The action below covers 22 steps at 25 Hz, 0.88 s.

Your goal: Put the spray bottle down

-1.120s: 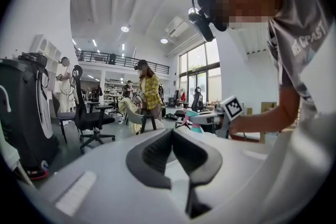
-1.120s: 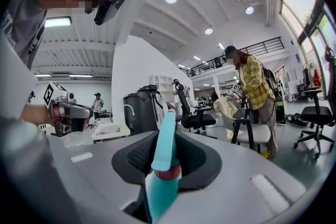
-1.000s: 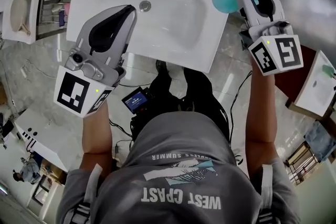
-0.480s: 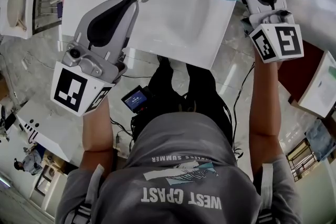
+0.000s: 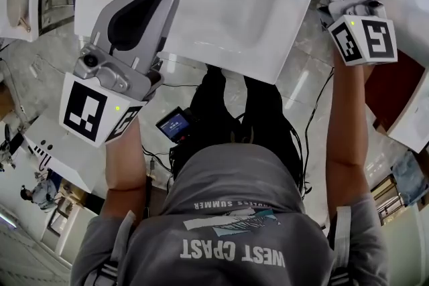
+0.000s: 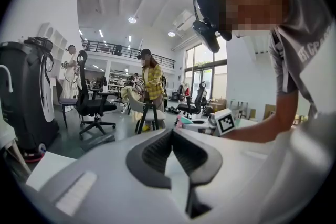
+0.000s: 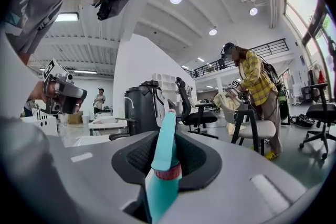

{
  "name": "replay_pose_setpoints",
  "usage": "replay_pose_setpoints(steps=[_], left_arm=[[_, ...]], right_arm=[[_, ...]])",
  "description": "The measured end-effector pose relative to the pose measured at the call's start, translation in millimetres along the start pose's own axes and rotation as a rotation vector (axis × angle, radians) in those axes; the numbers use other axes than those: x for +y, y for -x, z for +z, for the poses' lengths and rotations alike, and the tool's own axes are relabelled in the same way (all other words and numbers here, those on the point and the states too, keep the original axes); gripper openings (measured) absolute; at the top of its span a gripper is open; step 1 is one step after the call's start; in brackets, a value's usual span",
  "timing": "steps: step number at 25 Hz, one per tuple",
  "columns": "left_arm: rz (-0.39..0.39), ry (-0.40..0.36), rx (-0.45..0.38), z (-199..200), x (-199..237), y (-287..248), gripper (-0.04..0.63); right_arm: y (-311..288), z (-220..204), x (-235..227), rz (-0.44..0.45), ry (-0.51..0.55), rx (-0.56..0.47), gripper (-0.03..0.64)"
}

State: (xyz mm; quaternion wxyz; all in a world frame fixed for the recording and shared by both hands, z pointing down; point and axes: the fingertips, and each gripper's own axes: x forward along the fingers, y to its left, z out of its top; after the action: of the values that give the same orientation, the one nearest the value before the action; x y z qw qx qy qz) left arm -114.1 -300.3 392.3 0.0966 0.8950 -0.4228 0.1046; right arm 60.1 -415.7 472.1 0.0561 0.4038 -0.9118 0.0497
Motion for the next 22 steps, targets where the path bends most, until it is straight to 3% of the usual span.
replay_pose_setpoints(steps=[22], left_arm=[[0.008,0.031,0.02,-23,8,-9,0.003]], right_arm=[[-11,-28,-4,-0.016,0.069,-0.042,0.114]])
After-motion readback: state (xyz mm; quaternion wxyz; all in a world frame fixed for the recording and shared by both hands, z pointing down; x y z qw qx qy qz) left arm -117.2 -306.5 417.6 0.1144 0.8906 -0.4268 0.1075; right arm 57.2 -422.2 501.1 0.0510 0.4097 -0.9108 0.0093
